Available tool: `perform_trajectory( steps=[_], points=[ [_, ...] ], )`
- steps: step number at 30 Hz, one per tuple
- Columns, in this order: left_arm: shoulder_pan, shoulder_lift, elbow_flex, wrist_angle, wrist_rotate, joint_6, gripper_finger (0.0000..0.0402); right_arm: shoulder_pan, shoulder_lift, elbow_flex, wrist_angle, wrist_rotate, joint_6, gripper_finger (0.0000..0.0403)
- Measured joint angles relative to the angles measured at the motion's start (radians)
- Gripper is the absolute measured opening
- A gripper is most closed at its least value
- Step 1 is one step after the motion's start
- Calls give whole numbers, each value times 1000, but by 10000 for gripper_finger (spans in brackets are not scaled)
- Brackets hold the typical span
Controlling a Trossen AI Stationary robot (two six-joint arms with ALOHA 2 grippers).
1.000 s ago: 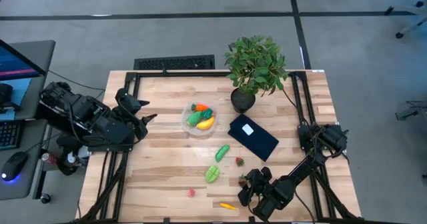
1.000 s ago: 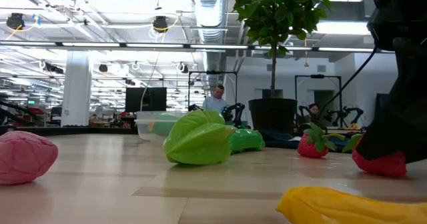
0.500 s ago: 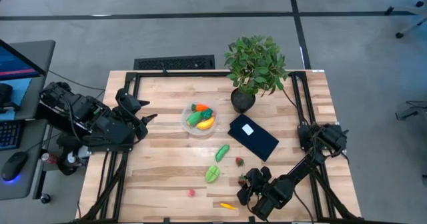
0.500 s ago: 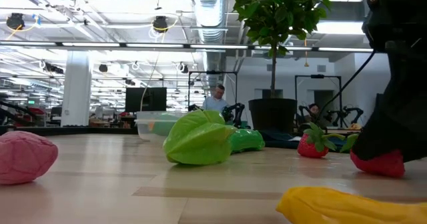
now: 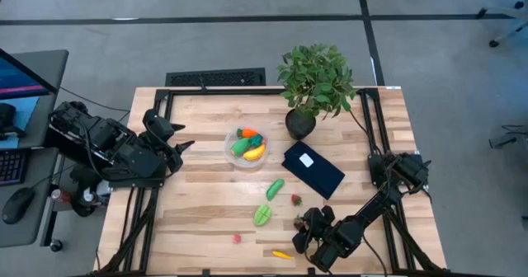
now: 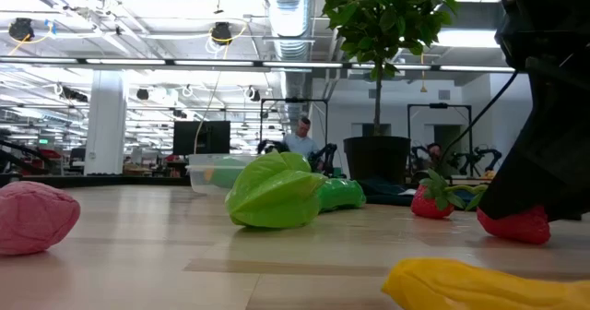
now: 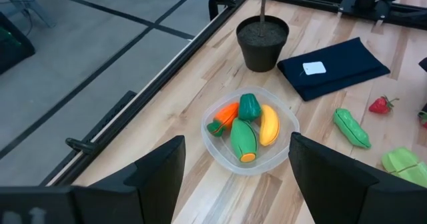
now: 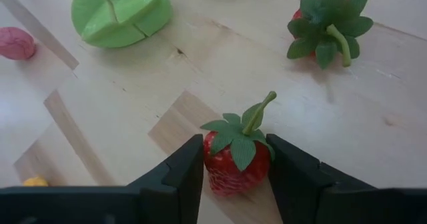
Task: Pick and placing Produce into tupperware
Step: Put the bottom red strawberry into the transparent bin
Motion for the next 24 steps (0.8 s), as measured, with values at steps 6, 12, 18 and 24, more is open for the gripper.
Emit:
perform_trajectory(
  steps=[6, 12, 18, 24],
  points=[
    [0, 0, 0, 0, -1, 0, 256, 0, -2, 0, 9, 4, 0, 154],
    [0, 0, 0, 0, -2, 0, 256, 0, -5, 0, 27, 39, 0, 148],
    [0, 0, 0, 6, -2, 0, 256, 0, -5, 0, 57, 70, 0, 143],
    [0, 0, 0, 7, -2, -1, 256, 0, -41, 0, 53, 164, -3, 155]
  ],
)
